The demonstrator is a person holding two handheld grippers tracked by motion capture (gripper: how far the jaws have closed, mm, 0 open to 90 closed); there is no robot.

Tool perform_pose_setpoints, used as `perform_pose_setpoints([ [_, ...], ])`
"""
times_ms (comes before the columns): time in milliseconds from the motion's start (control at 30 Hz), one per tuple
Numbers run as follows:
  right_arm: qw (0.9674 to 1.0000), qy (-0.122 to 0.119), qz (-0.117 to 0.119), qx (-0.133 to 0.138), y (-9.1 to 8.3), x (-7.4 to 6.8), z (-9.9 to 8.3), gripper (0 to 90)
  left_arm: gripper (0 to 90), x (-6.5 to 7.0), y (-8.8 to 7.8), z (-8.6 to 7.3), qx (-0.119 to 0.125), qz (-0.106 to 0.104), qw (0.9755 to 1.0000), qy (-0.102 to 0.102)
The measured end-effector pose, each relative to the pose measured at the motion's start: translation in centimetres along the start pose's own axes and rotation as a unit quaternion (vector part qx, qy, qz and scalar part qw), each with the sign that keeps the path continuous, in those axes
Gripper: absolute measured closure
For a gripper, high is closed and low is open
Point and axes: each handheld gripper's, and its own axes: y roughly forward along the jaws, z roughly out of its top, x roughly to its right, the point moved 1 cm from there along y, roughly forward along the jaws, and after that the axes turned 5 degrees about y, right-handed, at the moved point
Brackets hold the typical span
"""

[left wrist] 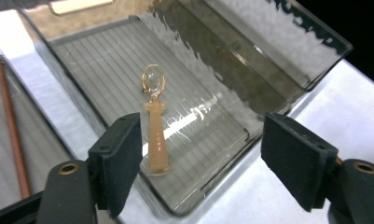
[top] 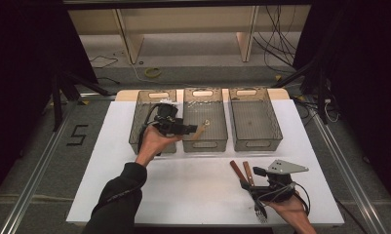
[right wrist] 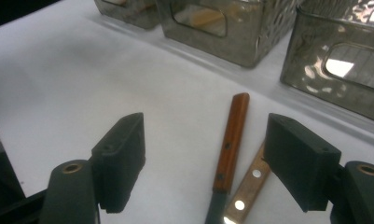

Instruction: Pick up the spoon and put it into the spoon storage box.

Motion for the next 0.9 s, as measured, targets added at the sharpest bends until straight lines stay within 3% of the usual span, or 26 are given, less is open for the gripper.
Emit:
perform_pose_setpoints([
  [300, 0.9991, 0.000, -0.020, -0.037, 0.4, 0.8, 0.9, 34.1, 22.7, 0.2, -3.7, -3.3, 0.034, -0.006, 0.9994, -0.001],
  [433, 0.9975, 0.003, -0.036, -0.060, 0.8, 1.3, 1.6, 34.7, 22.6, 0.2, -4.9, -5.1, 0.050, -0.003, 0.9987, -0.011],
  [533, 0.9961, 0.004, -0.044, -0.077, 1.1, 1.7, 1.9, 34.7, 21.9, 0.5, -5.4, -6.1, 0.055, 0.006, 0.9984, -0.008],
  [600, 0.9955, 0.003, -0.047, -0.082, 1.3, 1.9, 2.1, 34.8, 21.9, 0.9, -5.5, -7.0, 0.051, -0.001, 0.9987, -0.001],
  [700, 0.9952, 0.002, -0.048, -0.086, 1.4, 2.0, 2.3, 34.9, 21.6, 1.6, -5.5, -8.0, 0.044, -0.001, 0.9990, 0.009],
  [900, 0.9945, -0.007, -0.038, -0.098, 1.9, 1.8, 2.9, 36.7, 21.4, 2.7, -5.8, -9.8, 0.056, 0.001, 0.9983, 0.014],
])
